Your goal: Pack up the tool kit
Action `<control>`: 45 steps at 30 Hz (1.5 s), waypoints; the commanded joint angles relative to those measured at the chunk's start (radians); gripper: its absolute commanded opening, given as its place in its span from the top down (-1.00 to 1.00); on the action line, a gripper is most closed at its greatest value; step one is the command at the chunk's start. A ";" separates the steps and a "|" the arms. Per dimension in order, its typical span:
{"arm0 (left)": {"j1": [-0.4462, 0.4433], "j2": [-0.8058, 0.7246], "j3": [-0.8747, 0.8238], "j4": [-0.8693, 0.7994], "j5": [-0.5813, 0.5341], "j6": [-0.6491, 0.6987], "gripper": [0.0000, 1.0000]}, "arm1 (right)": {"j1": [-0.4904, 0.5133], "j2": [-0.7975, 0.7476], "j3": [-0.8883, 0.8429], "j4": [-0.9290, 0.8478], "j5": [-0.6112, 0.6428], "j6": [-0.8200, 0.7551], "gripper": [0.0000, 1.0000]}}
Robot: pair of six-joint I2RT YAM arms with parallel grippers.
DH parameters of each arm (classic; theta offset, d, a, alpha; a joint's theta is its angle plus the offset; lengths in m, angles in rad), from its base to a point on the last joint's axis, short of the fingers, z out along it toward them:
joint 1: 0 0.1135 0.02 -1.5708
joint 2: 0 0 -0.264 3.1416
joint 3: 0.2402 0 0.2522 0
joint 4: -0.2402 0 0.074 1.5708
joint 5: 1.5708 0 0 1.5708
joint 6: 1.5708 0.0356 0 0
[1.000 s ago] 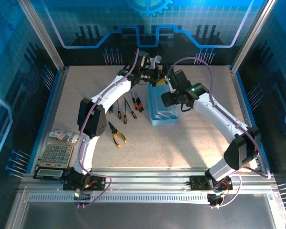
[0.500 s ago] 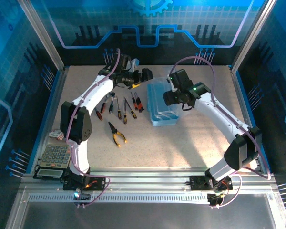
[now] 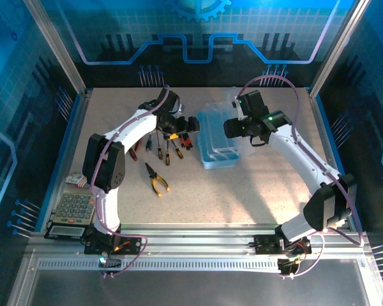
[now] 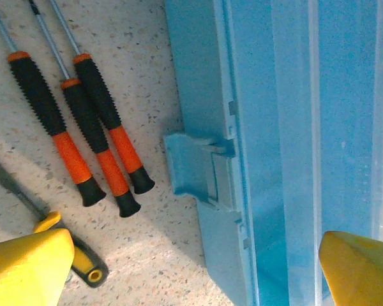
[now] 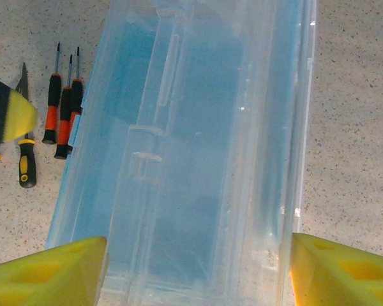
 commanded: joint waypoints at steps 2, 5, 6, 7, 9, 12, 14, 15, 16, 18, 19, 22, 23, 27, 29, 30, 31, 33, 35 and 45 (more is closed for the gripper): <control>-0.012 0.064 0.048 -0.010 0.003 0.017 -0.99 | -0.021 -0.043 -0.016 0.032 -0.069 0.031 -0.44; -0.015 0.084 0.057 -0.013 -0.001 0.019 -0.99 | -0.035 -0.052 -0.027 0.042 -0.095 0.038 -0.44; -0.013 0.089 0.056 -0.013 -0.006 0.019 -0.99 | -0.042 -0.056 -0.030 0.046 -0.104 0.041 -0.44; -0.013 0.092 0.055 -0.013 -0.009 0.019 -0.99 | -0.048 -0.059 -0.034 0.051 -0.111 0.045 -0.43; -0.015 0.101 0.056 -0.016 -0.012 0.020 -0.99 | -0.058 -0.065 -0.041 0.057 -0.124 0.049 -0.43; -0.013 0.111 0.057 -0.017 -0.009 0.019 -0.99 | -0.073 -0.069 -0.048 0.060 -0.137 0.052 -0.43; -0.015 0.116 0.061 -0.016 -0.007 0.019 -0.99 | -0.081 -0.074 -0.052 0.064 -0.147 0.054 -0.43; -0.015 0.118 0.063 -0.017 -0.006 0.019 -0.99 | -0.086 -0.076 -0.054 0.066 -0.151 0.056 -0.43; -0.015 0.120 0.065 -0.017 -0.006 0.019 -0.99 | -0.090 -0.077 -0.057 0.068 -0.157 0.058 -0.43; -0.015 0.121 0.065 -0.018 -0.005 0.018 -0.99 | -0.101 -0.082 -0.064 0.075 -0.168 0.062 -0.43; -0.015 0.121 0.065 -0.020 -0.005 0.019 -0.99 | -0.107 -0.083 -0.067 0.079 -0.176 0.064 -0.44; -0.014 0.120 0.065 -0.022 -0.006 0.021 -0.99 | -0.125 -0.086 -0.072 0.081 -0.184 0.062 -0.44; -0.014 0.121 0.065 -0.023 -0.006 0.021 -0.99 | -0.130 -0.087 -0.071 0.081 -0.185 0.062 -0.44; -0.015 0.126 0.066 -0.023 -0.006 0.022 -0.99 | -0.153 -0.092 -0.064 0.071 -0.186 0.053 -0.49; -0.014 0.128 0.068 -0.022 -0.003 0.020 -0.99 | -0.162 -0.096 -0.063 0.069 -0.187 0.049 -0.50; -0.015 0.129 0.070 -0.023 -0.003 0.020 -0.99 | -0.167 -0.098 -0.061 0.067 -0.186 0.046 -0.51; -0.015 0.129 0.070 -0.023 -0.003 0.020 -0.99 | -0.171 -0.099 -0.061 0.065 -0.185 0.044 -0.51; -0.014 0.131 0.073 -0.024 -0.003 0.021 -0.99 | -0.180 -0.102 -0.063 0.059 -0.178 0.039 -0.53; -0.014 0.132 0.076 -0.028 -0.003 0.022 -0.99 | -0.188 -0.106 -0.067 0.058 -0.179 0.037 -0.54; -0.014 0.138 0.088 -0.036 -0.002 0.023 -0.99 | -0.218 -0.104 -0.076 0.026 -0.136 0.011 -0.60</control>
